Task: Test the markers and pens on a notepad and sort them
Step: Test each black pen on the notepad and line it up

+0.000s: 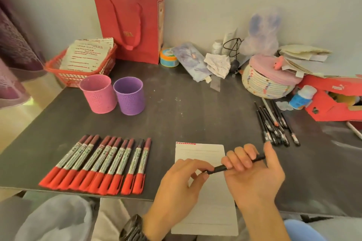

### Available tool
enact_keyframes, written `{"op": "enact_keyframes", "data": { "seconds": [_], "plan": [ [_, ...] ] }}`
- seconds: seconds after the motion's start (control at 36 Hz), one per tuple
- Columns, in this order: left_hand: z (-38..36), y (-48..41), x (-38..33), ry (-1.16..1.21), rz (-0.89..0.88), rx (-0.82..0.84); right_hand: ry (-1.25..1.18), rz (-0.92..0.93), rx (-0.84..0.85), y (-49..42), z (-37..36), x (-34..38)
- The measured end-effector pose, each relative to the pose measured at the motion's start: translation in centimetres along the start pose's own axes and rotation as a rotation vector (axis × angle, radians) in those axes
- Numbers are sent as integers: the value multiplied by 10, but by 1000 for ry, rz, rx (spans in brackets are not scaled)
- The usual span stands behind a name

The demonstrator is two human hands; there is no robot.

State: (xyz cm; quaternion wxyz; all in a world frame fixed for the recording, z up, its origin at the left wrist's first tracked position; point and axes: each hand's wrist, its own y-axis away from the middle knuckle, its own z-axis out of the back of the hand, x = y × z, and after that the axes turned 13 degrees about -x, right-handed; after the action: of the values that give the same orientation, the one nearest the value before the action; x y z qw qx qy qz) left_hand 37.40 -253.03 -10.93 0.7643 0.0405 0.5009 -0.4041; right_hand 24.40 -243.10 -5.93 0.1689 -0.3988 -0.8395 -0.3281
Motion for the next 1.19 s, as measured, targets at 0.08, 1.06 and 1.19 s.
{"op": "enact_keyframes", "data": {
  "seconds": [0.08, 1.06, 1.19],
  "plan": [
    [0, -1, 2, 29, 41, -23, 49, -10, 31, -2, -3, -4],
    [-13, -29, 44, -545, -118, -25, 1191, 660, -93, -93, 0, -38],
    [-14, -29, 44, -543, -124, -40, 1232, 659, -56, -95, 0, -40]
  ]
}}
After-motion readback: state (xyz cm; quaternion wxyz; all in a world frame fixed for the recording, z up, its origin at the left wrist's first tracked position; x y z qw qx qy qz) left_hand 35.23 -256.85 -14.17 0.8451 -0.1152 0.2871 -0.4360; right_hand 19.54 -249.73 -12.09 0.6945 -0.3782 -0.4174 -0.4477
